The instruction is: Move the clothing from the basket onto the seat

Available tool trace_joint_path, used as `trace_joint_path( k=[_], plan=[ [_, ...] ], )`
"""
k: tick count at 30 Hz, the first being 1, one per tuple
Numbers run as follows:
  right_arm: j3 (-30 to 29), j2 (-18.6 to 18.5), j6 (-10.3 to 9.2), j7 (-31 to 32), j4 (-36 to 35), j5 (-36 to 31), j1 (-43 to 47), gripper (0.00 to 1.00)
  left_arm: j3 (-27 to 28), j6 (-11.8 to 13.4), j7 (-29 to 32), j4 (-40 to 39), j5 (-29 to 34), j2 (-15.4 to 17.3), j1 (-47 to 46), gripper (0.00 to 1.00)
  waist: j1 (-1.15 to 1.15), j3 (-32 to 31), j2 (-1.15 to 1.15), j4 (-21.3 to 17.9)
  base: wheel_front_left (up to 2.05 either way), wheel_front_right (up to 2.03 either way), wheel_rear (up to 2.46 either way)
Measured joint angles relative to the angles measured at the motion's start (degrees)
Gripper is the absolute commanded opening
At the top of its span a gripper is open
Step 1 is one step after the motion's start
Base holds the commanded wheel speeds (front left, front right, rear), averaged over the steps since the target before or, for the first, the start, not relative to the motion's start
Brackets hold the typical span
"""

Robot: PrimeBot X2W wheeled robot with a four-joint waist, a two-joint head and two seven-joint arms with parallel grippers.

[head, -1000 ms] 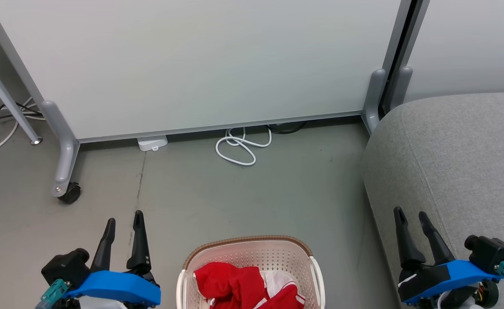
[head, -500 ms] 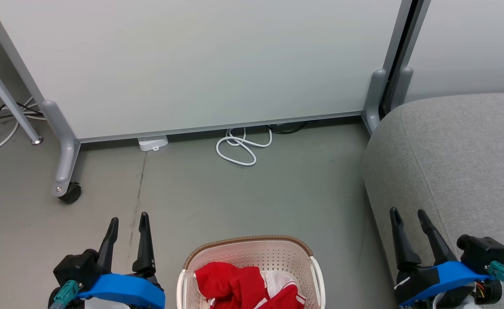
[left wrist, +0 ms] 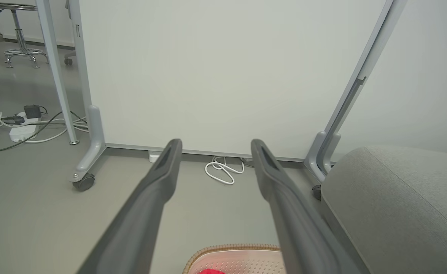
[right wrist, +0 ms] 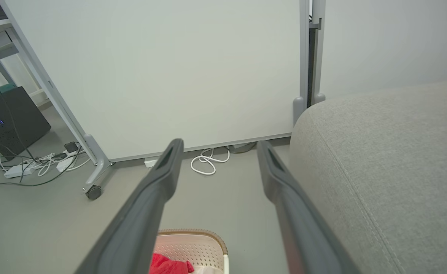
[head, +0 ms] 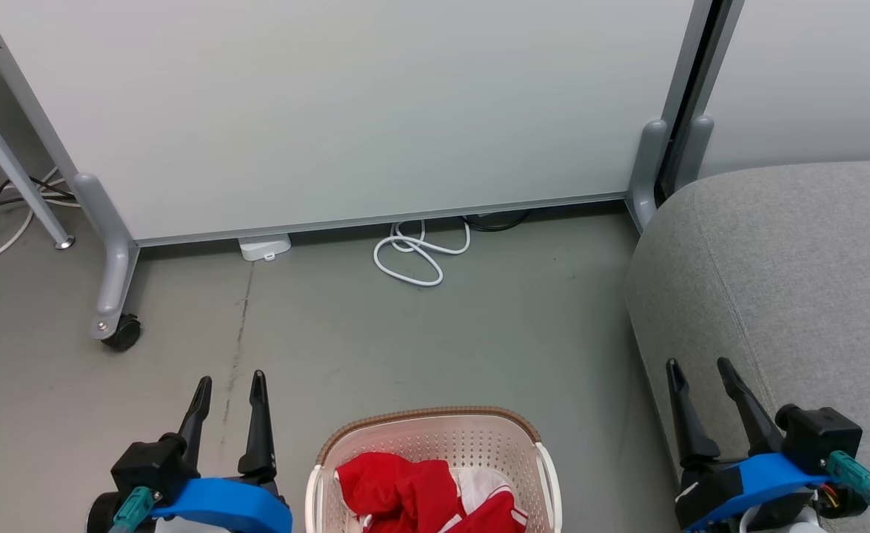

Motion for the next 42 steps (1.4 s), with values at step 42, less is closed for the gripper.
trace_joint_path(
  k=[42],
  plan=[
    [2.15, -0.11, 0.03, -2.76, 0.3, -8.27, -1.49, 1.0, 0.44, -0.36, -2.34, 2.38, 6.79, -0.58, -0.23, 1.0, 0.0, 1.86, 0.0, -1.61, 0.0, 0.0, 0.0]
  ],
)
